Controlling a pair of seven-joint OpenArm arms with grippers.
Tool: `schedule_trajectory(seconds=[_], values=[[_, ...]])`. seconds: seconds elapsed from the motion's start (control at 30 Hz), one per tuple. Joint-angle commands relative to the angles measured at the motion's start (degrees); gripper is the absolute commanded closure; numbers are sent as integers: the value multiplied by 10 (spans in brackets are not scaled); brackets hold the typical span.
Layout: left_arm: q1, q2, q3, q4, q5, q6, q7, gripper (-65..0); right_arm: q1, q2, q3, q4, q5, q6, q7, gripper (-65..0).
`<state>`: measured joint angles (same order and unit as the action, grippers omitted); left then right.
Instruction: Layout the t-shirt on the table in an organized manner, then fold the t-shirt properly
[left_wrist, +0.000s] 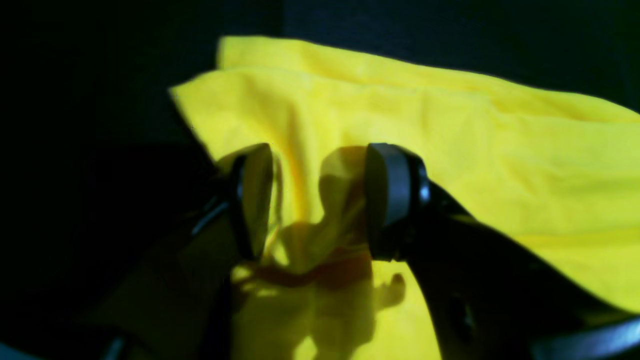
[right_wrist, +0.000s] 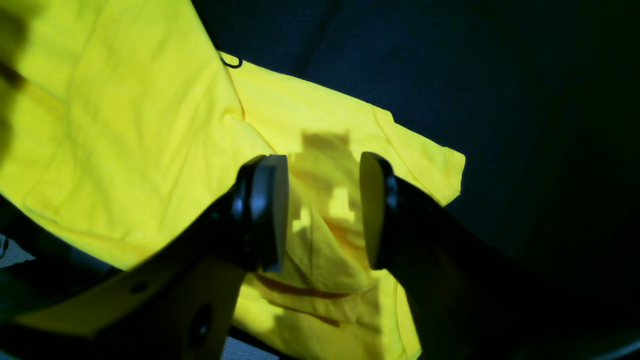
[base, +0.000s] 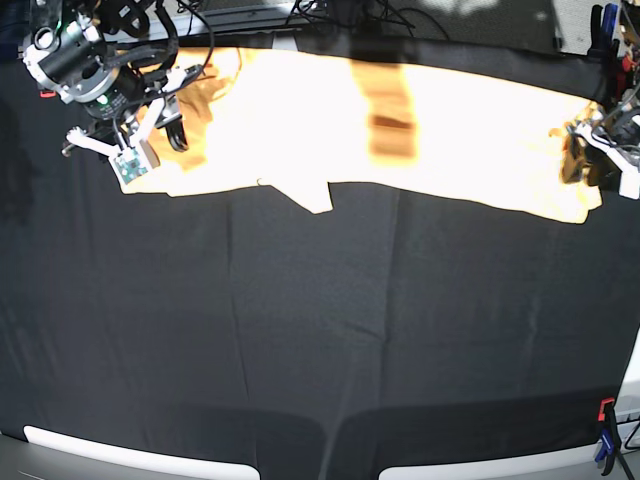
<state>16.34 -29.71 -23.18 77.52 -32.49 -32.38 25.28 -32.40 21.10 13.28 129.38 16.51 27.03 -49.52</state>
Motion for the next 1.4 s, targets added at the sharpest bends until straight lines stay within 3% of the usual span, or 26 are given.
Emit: schedule_trajectory(seconds=[0.0,0.23,0.37,0.53,0.7,0.8,0.9,0.97,1.07,1.13,1.37], values=[[-3,-18,-5,9,6,7,-16,-270,0,6,4,11,4,0,11,-231],[-3,-22,-5,8,23,23,44,-268,0,6,4,11,4,0,11,-231],[-3,-22,-5,8,-40,-29,95,-259,0,6,4,11,4,0,11,-231],[-3,-22,-5,8,-96,-48,117,-244,0,6,4,11,4,0,11,-231],[-3,-22,-4,8,-126,-54,124,-150,0,6,4,11,4,0,11,-231],[-3,-22,-4,8,-125,-54,122,-13,0,6,4,11,4,0,11,-231],[-3,-22,-5,8,-84,-54,102,0,0,6,4,11,4,0,11,-231],[-3,-22,-5,8,-48,-32,67,0,1,6,4,11,4,0,11,-231],[-3,-23,-5,8,-7,62,28,0,0,6,4,11,1,0,11,-231],[-3,-23,-5,8,28,104,3,0,1,6,4,11,2,0,11,-231],[-3,-23,-5,9,57,114,-7,0,23,6,24,11,0,0,11,-231]])
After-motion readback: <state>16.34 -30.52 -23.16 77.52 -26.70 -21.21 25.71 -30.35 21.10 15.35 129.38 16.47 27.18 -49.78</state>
